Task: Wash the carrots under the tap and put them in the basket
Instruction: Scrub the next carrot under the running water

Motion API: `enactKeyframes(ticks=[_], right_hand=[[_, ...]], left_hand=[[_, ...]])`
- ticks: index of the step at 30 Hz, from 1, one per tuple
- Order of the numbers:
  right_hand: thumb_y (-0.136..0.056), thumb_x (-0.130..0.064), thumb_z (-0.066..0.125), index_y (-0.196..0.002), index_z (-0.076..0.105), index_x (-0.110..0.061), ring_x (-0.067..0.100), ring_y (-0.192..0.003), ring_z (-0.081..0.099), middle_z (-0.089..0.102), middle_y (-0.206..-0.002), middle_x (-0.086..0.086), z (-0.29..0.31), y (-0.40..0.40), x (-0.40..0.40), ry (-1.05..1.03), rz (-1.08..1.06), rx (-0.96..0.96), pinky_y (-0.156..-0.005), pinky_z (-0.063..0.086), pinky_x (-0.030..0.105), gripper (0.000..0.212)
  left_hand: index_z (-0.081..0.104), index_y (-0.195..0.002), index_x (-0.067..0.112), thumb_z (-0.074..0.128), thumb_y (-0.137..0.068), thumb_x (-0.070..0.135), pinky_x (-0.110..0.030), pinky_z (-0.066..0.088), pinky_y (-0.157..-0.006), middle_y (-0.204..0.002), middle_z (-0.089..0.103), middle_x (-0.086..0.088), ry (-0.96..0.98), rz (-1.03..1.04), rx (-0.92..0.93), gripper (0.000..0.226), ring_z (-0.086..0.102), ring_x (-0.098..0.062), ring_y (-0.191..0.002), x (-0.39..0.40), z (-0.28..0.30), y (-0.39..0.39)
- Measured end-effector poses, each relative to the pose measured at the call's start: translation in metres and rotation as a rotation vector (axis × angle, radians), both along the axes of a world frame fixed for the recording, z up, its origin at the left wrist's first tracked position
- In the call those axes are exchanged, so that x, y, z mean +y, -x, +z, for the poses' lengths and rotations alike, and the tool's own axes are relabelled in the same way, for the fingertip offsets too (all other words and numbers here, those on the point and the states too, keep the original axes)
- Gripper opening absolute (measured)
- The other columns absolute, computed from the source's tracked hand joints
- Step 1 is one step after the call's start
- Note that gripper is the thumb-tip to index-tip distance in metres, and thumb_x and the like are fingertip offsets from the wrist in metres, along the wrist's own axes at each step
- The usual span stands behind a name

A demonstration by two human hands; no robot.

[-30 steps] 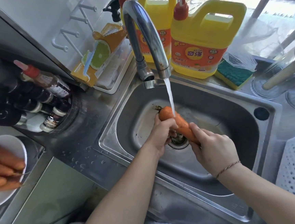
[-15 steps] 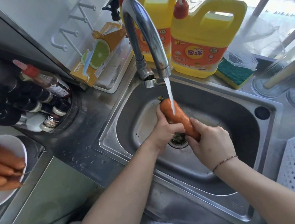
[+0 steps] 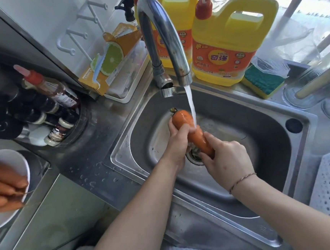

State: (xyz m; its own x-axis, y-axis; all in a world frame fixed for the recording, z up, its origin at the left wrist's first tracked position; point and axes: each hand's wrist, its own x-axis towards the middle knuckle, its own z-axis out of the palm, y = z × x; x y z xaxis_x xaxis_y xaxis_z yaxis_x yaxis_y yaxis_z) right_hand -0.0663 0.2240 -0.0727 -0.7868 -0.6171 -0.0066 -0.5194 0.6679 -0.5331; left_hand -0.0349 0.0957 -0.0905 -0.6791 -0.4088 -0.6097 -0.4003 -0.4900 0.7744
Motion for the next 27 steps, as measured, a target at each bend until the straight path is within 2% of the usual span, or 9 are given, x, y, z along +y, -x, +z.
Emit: enactKeyframes(ticks=[3, 7, 9, 12, 16, 20, 22, 24, 27], right_hand=[[-0.081, -0.028, 0.076, -0.129, 0.063, -0.015, 0.039, -0.069, 0.067, 0.073, -0.077, 0.014, 0.001, 0.001, 0.0, -0.01, -0.01, -0.015, -0.066, 0.056, 0.042, 0.051], [-0.082, -0.027, 0.075, -0.13, 0.063, -0.014, 0.04, -0.072, 0.067, 0.073, -0.08, 0.015, 0.003, 0.005, 0.0, -0.025, -0.012, -0.023, -0.068, 0.054, 0.04, 0.051], [-0.085, -0.029, 0.071, -0.134, 0.06, -0.017, 0.04, -0.077, 0.067, 0.074, -0.085, 0.013, 0.004, 0.006, -0.001, -0.047, 0.01, -0.04, -0.071, 0.053, 0.04, 0.052], [-0.088, -0.033, 0.066, -0.139, 0.054, -0.021, 0.04, -0.084, 0.066, 0.073, -0.091, 0.013, 0.006, 0.006, -0.003, -0.089, 0.019, -0.086, -0.076, 0.053, 0.041, 0.054], [-0.087, -0.032, 0.067, -0.138, 0.055, -0.023, 0.04, -0.082, 0.066, 0.073, -0.089, 0.014, 0.003, 0.009, -0.002, -0.086, 0.006, -0.077, -0.073, 0.052, 0.04, 0.053], [-0.088, -0.033, 0.065, -0.138, 0.054, -0.023, 0.039, -0.083, 0.066, 0.073, -0.091, 0.013, 0.001, 0.008, -0.003, -0.078, 0.02, -0.078, -0.074, 0.052, 0.039, 0.053], [-0.086, -0.032, 0.067, -0.136, 0.057, -0.024, 0.04, -0.082, 0.066, 0.073, -0.089, 0.013, 0.0, 0.009, -0.003, -0.06, 0.004, -0.075, -0.074, 0.052, 0.038, 0.051], [-0.084, -0.029, 0.07, -0.134, 0.059, -0.023, 0.04, -0.084, 0.066, 0.073, -0.091, 0.013, -0.001, 0.014, 0.0, -0.039, -0.016, -0.081, -0.075, 0.052, 0.039, 0.051], [-0.084, -0.027, 0.072, -0.133, 0.059, -0.021, 0.037, -0.091, 0.066, 0.073, -0.099, 0.011, -0.005, 0.017, 0.003, -0.048, -0.019, -0.082, -0.08, 0.051, 0.039, 0.051]], left_hand=[[0.028, -0.145, 0.028, 0.05, -0.082, 0.009, -0.013, 0.048, -0.051, -0.11, 0.057, -0.007, -0.014, -0.015, 0.038, 0.07, 0.059, -0.012, -0.084, -0.001, 0.0, 0.0], [0.029, -0.145, 0.03, 0.053, -0.065, 0.014, -0.017, 0.046, -0.056, -0.101, 0.059, -0.001, 0.02, -0.063, 0.052, 0.086, 0.054, -0.01, -0.079, -0.004, -0.001, -0.002], [0.03, -0.143, 0.033, 0.057, -0.078, 0.017, -0.017, 0.048, -0.058, -0.112, 0.059, -0.004, 0.012, -0.046, 0.051, 0.073, 0.056, -0.012, -0.087, -0.005, 0.0, -0.002], [0.029, -0.141, 0.032, 0.045, -0.093, 0.003, -0.011, 0.048, -0.052, -0.118, 0.056, -0.01, -0.003, -0.024, 0.041, 0.059, 0.056, -0.013, -0.089, -0.004, 0.002, 0.0], [0.03, -0.144, 0.026, 0.043, -0.091, -0.004, -0.011, 0.046, -0.05, -0.105, 0.055, -0.003, 0.015, -0.05, 0.045, 0.062, 0.059, -0.004, -0.073, -0.005, -0.001, 0.0], [0.029, -0.145, 0.032, 0.049, -0.09, 0.011, -0.011, 0.047, -0.051, -0.115, 0.058, -0.006, -0.011, -0.014, 0.045, 0.062, 0.059, -0.007, -0.085, -0.007, -0.001, 0.002], [0.031, -0.144, 0.031, 0.054, -0.079, 0.004, -0.013, 0.046, -0.051, -0.102, 0.059, -0.003, -0.006, -0.03, 0.048, 0.074, 0.059, -0.007, -0.077, -0.009, -0.003, 0.001], [0.037, -0.141, 0.028, 0.055, -0.067, 0.005, -0.02, 0.047, -0.057, -0.095, 0.06, -0.004, -0.053, -0.052, 0.064, 0.08, 0.058, -0.011, -0.074, -0.016, -0.003, -0.001], [0.051, -0.129, 0.021, 0.059, -0.09, 0.017, -0.042, 0.055, -0.085, -0.109, 0.066, -0.012, -0.255, -0.001, 0.124, 0.04, 0.064, -0.029, -0.094, -0.029, -0.002, 0.0]])
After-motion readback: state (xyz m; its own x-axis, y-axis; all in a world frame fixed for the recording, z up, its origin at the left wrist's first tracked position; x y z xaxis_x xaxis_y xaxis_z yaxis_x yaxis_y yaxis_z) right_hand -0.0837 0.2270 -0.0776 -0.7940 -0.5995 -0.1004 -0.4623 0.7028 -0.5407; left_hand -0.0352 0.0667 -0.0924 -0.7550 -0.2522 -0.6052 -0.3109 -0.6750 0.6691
